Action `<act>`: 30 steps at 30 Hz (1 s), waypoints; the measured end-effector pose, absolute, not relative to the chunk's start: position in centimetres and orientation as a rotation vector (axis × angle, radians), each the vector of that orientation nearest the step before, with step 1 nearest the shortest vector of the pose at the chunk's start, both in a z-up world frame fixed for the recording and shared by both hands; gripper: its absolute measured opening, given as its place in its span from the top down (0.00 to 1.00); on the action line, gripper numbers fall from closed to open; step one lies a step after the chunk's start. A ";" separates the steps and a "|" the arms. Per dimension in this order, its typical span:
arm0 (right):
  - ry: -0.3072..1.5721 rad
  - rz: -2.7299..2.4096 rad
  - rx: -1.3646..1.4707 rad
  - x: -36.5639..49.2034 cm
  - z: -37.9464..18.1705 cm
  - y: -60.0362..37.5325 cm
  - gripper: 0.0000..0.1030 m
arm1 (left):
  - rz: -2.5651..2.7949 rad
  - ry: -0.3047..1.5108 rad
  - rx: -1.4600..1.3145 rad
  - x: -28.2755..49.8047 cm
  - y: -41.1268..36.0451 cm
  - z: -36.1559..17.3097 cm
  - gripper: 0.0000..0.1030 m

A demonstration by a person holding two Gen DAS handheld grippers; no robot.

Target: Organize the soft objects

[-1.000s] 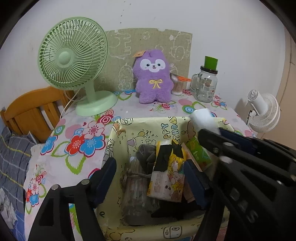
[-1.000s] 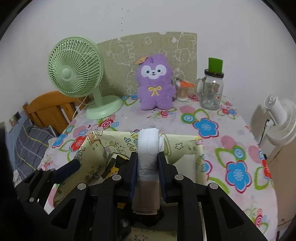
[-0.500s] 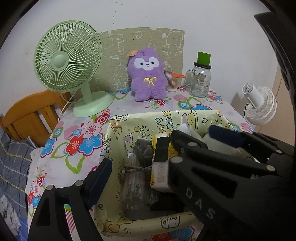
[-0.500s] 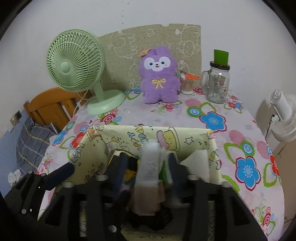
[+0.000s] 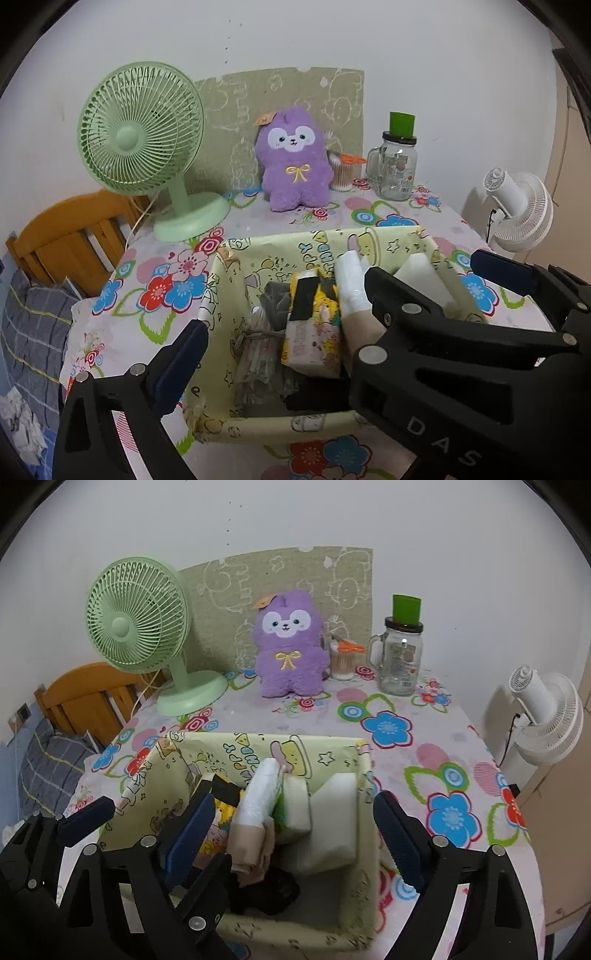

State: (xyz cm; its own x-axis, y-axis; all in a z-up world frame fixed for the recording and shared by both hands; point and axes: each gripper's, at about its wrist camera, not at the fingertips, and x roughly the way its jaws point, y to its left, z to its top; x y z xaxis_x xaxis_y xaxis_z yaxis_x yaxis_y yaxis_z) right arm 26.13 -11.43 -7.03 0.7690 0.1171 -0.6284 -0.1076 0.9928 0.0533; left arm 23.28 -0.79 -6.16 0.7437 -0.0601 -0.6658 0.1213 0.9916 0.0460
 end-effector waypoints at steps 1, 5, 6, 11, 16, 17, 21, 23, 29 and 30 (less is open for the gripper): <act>0.679 0.119 0.019 25.8 -6.9 -11.7 0.12 | -0.098 0.725 0.087 23.2 -0.9 -6.1 0.02; 0.669 0.104 0.025 24.7 -6.4 -12.3 0.09 | -0.094 0.726 0.080 22.6 -1.0 -5.9 0.01; 0.666 0.099 0.027 24.4 -6.3 -12.5 0.09 | -0.094 0.726 0.078 22.4 -1.1 -5.9 0.01; 0.653 0.088 0.036 22.9 -5.8 -13.4 0.08 | -0.091 0.727 0.065 21.1 -1.1 -5.6 0.01; 0.642 0.077 0.051 21.1 -5.5 -14.3 0.08 | -0.083 0.719 0.059 19.8 -1.0 -5.1 0.01; 0.639 0.074 0.053 20.7 -5.4 -14.5 0.08 | -0.078 0.715 0.054 19.4 -0.9 -5.0 0.01; 0.623 0.070 0.046 18.9 -4.7 -15.0 0.08 | -0.063 0.701 0.038 18.3 -0.5 -4.3 0.01; 0.611 0.059 0.037 18.0 -4.4 -15.1 0.08 | -0.057 0.690 0.039 17.6 -0.3 -3.9 0.01; 0.584 0.046 0.041 15.7 -3.5 -16.0 0.08 | -0.053 0.656 0.054 15.3 -0.2 -2.7 0.01; 0.578 0.044 0.039 15.2 -3.3 -16.1 0.08 | -0.051 0.648 0.053 14.8 -0.1 -2.5 0.01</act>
